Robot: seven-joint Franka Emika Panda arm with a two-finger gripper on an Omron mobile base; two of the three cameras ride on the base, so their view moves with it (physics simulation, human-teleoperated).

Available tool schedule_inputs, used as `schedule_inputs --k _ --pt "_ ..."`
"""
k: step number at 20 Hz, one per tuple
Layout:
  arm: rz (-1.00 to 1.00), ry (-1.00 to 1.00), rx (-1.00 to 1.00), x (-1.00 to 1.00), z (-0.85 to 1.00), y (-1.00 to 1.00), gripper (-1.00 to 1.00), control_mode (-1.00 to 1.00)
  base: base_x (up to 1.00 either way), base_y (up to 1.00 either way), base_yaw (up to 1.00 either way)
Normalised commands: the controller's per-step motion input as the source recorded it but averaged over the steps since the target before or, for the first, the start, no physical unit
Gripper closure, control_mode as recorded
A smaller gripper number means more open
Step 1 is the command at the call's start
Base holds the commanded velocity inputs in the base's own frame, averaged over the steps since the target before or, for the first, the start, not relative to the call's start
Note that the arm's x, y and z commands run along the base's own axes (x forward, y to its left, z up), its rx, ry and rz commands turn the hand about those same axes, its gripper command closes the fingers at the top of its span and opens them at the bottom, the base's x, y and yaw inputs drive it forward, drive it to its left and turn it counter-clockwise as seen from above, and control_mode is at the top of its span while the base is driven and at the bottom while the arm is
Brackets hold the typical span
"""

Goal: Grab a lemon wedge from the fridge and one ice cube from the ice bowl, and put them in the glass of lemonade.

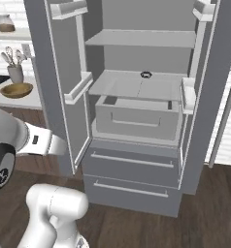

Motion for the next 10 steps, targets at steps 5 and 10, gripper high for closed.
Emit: schedule_inputs --k 5,10 --pt "0.0 0.0 0.0 0.0 0.0 0.0 1.0 1.0 0.0 1.0 0.0" --pt "0.0 0.0 0.0 0.0 0.0 0.0 1.0 1.0 0.0 1.0 0.0"
